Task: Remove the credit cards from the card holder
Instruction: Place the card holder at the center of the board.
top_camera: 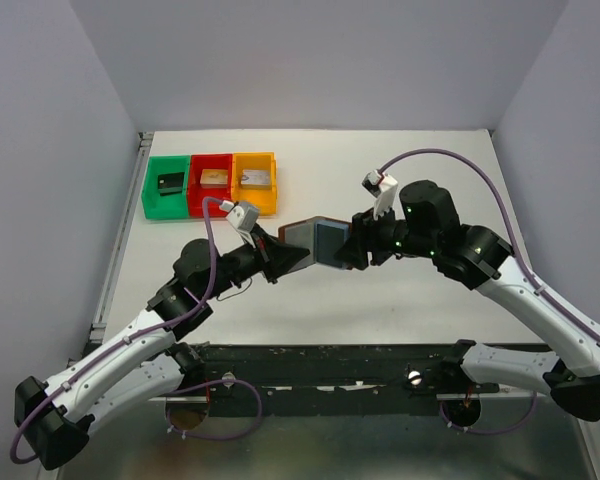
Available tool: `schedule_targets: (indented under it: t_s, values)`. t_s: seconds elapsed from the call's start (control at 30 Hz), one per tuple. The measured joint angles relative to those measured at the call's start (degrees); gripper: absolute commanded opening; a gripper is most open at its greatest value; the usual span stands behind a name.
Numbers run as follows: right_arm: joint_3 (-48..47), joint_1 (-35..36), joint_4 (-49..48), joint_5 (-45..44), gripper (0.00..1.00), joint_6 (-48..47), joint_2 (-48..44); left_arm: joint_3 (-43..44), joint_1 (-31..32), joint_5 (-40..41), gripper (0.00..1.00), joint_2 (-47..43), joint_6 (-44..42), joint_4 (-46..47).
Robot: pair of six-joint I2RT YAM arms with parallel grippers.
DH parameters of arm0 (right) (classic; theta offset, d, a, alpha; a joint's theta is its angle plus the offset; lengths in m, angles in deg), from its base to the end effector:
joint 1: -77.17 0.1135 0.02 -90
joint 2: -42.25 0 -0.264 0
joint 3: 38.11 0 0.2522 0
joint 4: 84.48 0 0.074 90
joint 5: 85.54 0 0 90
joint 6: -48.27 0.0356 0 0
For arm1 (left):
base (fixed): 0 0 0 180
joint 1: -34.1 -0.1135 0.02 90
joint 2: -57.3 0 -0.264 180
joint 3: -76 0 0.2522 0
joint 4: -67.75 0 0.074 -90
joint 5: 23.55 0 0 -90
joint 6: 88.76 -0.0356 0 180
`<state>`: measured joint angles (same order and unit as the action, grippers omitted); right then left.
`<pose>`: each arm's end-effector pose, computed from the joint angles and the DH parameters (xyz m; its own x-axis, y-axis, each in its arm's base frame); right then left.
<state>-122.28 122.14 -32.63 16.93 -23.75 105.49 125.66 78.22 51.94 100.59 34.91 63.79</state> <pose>0.1573 0.1680 0.3834 -0.5992 -0.1726 -0.7817 -0.6688 0.6446 0.3704 0.1279 -0.1365 0.3271 -0.4482 -0.3131 -0.8373 0.7272 0.4171 -0.5452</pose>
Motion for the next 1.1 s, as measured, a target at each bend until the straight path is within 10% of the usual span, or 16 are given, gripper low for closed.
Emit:
schedule_targets:
  t_s: [1.1]
  values:
    - [6.45,-1.6,-12.7,17.03,0.15,0.48,-7.78,-6.36,-8.39,-20.28,0.0,0.2,12.57,20.76]
